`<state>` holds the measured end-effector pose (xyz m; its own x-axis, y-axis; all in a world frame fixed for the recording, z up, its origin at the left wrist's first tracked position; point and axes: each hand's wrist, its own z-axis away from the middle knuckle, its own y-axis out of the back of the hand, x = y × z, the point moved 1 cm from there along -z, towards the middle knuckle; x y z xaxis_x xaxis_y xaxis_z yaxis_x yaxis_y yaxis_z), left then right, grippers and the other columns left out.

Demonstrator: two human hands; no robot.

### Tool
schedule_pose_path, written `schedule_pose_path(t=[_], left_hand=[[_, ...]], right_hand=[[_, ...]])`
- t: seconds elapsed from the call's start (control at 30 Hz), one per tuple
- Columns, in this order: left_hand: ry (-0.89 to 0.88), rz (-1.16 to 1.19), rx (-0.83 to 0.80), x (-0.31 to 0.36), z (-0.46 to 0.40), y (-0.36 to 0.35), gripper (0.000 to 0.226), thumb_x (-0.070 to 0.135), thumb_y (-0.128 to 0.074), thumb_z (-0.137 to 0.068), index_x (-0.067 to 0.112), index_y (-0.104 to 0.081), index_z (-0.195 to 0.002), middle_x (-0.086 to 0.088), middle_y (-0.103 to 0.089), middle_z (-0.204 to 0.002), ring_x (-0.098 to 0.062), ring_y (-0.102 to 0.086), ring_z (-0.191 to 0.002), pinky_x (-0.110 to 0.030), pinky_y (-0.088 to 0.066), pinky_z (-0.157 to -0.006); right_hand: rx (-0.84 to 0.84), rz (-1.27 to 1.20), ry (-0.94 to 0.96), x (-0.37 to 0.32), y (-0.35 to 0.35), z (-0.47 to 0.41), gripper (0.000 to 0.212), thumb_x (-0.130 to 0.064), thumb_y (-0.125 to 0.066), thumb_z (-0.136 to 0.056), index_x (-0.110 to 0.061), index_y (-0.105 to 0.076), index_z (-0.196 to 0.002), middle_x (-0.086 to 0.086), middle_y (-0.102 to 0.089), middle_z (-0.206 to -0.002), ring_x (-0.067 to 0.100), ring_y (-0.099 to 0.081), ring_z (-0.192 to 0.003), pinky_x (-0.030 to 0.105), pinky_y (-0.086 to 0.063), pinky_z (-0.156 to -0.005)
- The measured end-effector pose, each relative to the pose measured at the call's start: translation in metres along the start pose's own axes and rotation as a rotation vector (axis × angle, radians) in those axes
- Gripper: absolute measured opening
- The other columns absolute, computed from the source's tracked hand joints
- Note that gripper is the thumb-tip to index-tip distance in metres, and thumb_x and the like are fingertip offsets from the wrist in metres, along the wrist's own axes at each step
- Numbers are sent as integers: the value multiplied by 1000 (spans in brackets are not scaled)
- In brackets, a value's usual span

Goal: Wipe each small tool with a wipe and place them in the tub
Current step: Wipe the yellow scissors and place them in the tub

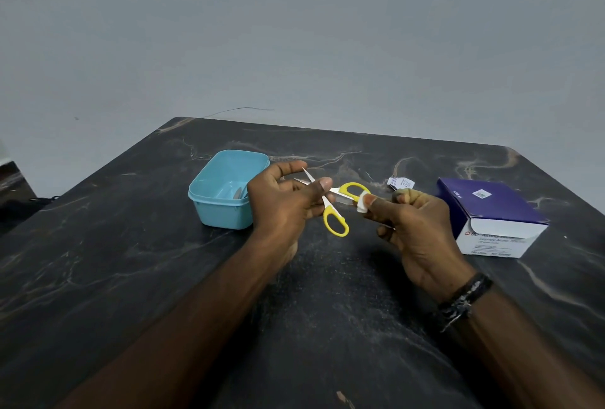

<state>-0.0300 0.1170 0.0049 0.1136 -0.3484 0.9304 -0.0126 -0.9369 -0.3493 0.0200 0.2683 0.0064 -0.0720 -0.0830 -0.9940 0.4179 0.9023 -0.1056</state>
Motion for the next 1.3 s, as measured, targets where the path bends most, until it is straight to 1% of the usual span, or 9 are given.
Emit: schedule_pose_path(t=[0.13, 0.23, 0.33, 0.43, 0.63, 0.77, 0.93, 1.13, 1.3], left_hand=[[-51, -68, 29, -1, -1, 0, 42, -4, -78, -73, 4, -57, -108, -12, -69, -62, -20, -69, -53, -27, -55, -48], [-79, -107, 38, 0, -2, 0, 43, -3, -80, -72, 6, -58, -108, -14, -70, -64, -19, -68, -51, -24, -52, -47], [-101, -159, 41, -1, -4, 1, 43, 1, -81, -72, 9, -59, -108, -11, -72, -66, -18, -70, -54, -22, -50, -48], [-113, -229, 29, -2, -4, 2, 43, 3, -82, -71, 13, -59, -107, -7, -72, -65, -17, -71, -56, -22, -52, -50], [-138, -267, 11, -1, -5, 5, 43, 2, -82, -70, 10, -60, -106, -9, -71, -63, -22, -72, -58, -36, -59, -62], [-125, -233, 39, -1, -7, 7, 42, 3, -84, -69, 9, -61, -103, -12, -74, -71, -23, -73, -63, -37, -59, -64], [-148, -294, 32, -4, -5, 5, 29, 9, -84, -70, 12, -67, -93, -7, -74, -77, -18, -73, -67, -35, -60, -67], [-177, -343, -7, -6, -7, 6, 22, 7, -83, -72, 14, -67, -86, -7, -74, -75, -18, -74, -66, -38, -60, -64], [-161, -405, -77, -9, -4, 4, 23, 12, -85, -70, 10, -69, -86, -9, -73, -70, -24, -72, -61, -36, -58, -58]], right_hand=[[7, 13, 12, 0, 0, -1, 43, -4, -79, -73, -20, -41, -63, 20, -70, -85, 29, -73, -84, 29, -42, -55], [16, 33, 7, 0, -1, 0, 40, -6, -79, -75, -19, -43, -63, 23, -72, -90, 28, -73, -84, 30, -43, -56], [28, 18, 11, 0, 0, 0, 41, -6, -78, -77, -19, -42, -62, 18, -71, -81, 22, -73, -76, 29, -42, -55], [28, 30, 18, -1, 2, -1, 41, -4, -77, -77, -19, -41, -65, 7, -69, -72, 19, -71, -72, 27, -42, -53], [-92, 151, 44, -3, 4, 0, 41, 2, -76, -77, -17, -40, -68, 16, -75, -79, 27, -62, -73, 20, -44, -46], [-229, 208, 45, -3, -2, 5, 44, 6, -75, -76, -15, -38, -67, 9, -73, -67, 15, -68, -61, 16, -45, -45], [-346, 319, 9, 4, -7, 7, 43, 1, -77, -77, -17, -39, -67, 19, -74, -81, 23, -62, -67, 23, -46, -50], [-324, 291, 32, 5, -7, 6, 43, 3, -77, -76, -16, -39, -67, 17, -75, -79, 26, -65, -69, 22, -45, -47], [-276, 221, 80, 2, -11, 8, 44, 10, -73, -77, -15, -38, -68, 12, -75, -72, 16, -68, -59, 19, -43, -44]])
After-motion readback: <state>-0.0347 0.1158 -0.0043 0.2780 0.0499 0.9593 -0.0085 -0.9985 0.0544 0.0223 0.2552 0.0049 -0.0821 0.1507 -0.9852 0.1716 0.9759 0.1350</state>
